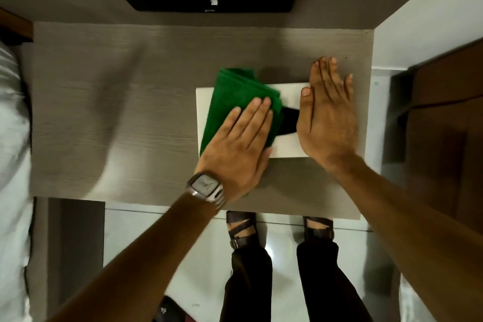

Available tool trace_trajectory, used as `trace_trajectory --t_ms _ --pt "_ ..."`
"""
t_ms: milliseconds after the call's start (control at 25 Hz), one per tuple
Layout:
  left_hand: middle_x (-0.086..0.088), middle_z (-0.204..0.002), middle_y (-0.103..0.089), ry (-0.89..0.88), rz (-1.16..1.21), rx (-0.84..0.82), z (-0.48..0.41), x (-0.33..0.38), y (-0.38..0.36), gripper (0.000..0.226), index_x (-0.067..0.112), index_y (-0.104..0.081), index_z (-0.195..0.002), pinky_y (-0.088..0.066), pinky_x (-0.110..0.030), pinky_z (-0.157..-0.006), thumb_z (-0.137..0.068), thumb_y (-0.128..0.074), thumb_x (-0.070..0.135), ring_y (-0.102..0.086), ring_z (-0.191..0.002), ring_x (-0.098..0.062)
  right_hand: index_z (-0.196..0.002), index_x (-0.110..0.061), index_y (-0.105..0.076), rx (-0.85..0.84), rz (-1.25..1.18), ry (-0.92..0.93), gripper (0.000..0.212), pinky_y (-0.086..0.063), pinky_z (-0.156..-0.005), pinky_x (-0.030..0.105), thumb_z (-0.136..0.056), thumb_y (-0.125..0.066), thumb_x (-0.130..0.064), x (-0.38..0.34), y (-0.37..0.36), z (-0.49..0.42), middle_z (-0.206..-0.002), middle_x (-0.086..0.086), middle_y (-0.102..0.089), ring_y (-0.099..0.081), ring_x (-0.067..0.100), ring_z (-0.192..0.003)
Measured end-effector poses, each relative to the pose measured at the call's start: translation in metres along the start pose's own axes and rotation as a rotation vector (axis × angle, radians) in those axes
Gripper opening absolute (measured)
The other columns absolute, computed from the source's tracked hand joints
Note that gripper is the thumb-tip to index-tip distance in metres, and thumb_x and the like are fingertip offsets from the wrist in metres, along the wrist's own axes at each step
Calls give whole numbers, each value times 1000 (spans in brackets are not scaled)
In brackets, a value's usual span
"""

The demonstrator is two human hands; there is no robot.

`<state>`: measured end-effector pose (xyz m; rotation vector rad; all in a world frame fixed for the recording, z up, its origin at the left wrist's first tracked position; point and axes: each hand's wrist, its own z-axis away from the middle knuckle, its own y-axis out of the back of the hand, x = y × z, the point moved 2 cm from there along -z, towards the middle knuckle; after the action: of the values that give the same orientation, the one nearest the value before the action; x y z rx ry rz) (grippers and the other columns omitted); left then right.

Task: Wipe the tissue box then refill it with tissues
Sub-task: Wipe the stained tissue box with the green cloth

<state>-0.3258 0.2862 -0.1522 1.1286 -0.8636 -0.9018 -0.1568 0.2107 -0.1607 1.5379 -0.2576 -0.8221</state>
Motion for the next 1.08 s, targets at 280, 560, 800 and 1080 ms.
trace_trajectory --t_ms 280,560,800,1080 --pt "-18 -160 -24 411 85 101 -57 -11 11 65 1 -24 -151 -7 -46 -121 -101 -26 42 -15 -150 -31 -154 -1 -24 7 10 -4 64 -5 -125 46 -104 -10 -39 1 -3 -1 -163 16 -25 -15 25 -154" --pt "-15 -163 -15 43 52 2 15 -18 1 63 5 -19 -154 -4 -43 -122 -101 -25 41 -6 -151 -25 -156 -3 -21 -34 -23 -3 63 -2 -125 43 -104 -10 -39 2 0 0 -165 14 -22 -11 23 -154" --pt "-19 -160 -23 434 112 112 -44 -27 11 65 0 -24 -152 -7 -47 -122 -100 -27 41 -14 -150 -32 -155 -3 -24 -5 -18 -9 64 -5 -125 46 -105 -10 -41 1 -5 -1 -163 15 -26 -15 25 -154" --pt "-16 -164 -9 129 248 80 -58 33 17 65 2 -13 -154 4 -41 -122 -100 -22 38 -1 -152 -27 -152 0 -30 16 -157 -38 57 -8 -126 45 -106 -19 -30 2 1 -1 -161 16 -32 -19 23 -153"
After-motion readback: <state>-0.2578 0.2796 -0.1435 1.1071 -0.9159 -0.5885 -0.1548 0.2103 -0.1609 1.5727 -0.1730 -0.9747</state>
